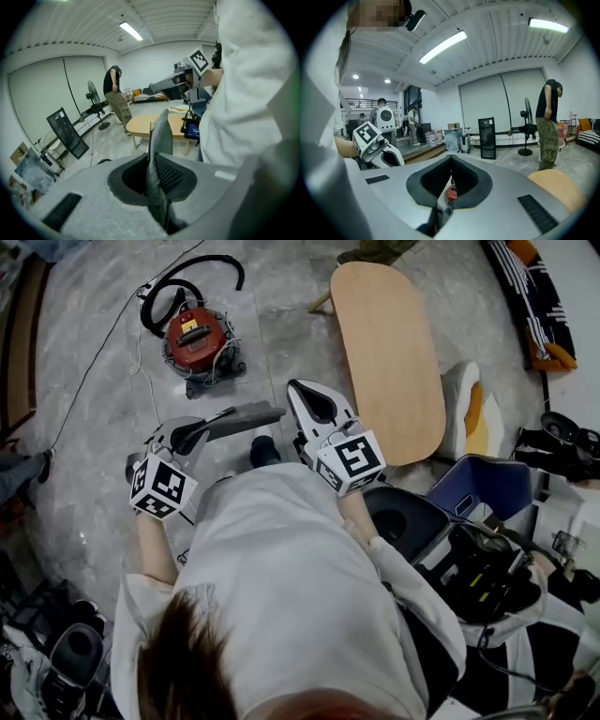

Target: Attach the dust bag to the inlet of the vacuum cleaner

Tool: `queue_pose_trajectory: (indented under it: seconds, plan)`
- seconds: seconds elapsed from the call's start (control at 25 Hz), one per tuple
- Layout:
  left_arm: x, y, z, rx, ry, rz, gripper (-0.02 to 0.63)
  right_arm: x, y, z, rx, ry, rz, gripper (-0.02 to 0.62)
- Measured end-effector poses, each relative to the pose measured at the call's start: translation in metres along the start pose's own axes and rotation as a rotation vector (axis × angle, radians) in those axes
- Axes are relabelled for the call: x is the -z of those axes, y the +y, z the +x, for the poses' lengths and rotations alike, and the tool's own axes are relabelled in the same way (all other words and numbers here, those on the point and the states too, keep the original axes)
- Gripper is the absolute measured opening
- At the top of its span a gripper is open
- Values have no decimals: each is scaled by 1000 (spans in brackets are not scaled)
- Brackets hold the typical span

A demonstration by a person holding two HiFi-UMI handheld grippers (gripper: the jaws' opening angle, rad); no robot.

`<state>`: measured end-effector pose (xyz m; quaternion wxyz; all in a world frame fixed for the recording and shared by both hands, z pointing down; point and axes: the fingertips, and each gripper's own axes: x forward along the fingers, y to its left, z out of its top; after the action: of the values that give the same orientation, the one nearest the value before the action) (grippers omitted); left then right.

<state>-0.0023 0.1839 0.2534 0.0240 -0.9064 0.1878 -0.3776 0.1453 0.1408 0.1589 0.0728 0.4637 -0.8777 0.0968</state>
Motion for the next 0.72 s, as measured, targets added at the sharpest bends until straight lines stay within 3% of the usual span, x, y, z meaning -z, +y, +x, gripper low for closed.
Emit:
queue_pose_trajectory:
  seconds: [0.4,0.72]
  plan:
    - [-27,49,33,-71,5,-53,40,-9,-52,33,-70,6,1,2]
    - [-31,89,48,-80,1,-51,40,-3,-77,55,-47,46,24,2]
